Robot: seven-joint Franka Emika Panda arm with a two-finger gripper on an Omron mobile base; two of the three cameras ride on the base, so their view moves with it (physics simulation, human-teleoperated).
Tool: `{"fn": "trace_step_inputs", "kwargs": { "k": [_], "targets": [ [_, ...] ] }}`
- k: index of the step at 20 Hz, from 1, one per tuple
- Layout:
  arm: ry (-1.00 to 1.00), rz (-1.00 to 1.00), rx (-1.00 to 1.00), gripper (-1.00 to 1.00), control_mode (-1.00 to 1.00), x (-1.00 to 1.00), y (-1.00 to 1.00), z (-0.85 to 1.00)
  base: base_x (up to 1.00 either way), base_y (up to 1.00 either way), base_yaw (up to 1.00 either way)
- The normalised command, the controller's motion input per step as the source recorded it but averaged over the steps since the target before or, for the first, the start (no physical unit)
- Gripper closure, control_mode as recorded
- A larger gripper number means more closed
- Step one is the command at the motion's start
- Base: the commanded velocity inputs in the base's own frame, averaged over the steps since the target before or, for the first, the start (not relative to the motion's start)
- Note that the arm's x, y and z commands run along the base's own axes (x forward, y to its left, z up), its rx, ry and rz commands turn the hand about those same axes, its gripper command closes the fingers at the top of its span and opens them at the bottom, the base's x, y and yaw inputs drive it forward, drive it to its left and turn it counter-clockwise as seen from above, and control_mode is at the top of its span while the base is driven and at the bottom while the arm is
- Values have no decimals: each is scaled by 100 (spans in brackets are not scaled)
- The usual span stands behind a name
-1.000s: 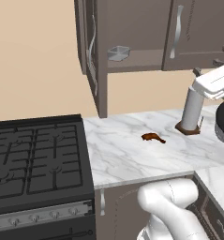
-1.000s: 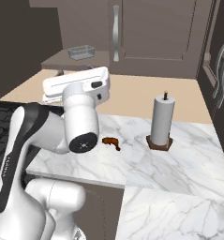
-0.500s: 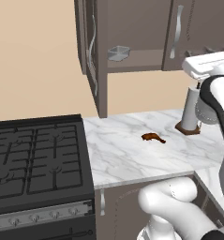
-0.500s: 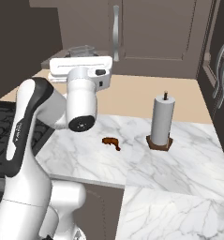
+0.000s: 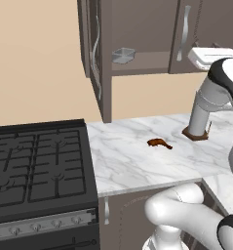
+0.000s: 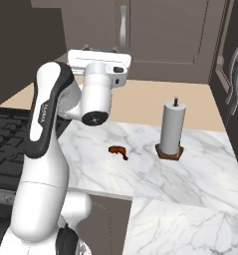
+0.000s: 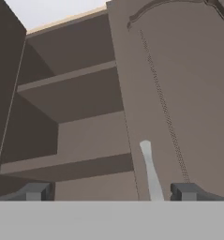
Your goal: Retrieve the tupperware from the cabinet, then place the raw meat into the tupperware to avoid contamination.
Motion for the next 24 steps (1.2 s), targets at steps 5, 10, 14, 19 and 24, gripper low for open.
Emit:
{"fn": "trace_step_inputs", "kwargs": {
  "k": [5,10,14,19,24],
  "targets": [
    [2,0,-1,-100,-100,21,-18,-5,0,0,0],
    [8,0,-5,-100,-100,12,0,-11,0,0,0],
    [6,0,-3,-100,-100,17,-9,-5,0,0,0],
    [3,0,0,-100,-100,27,-15,1,0,0,0],
    [5,0,0,-100,-100,36,-11,0,0,0,0]
  ]
}}
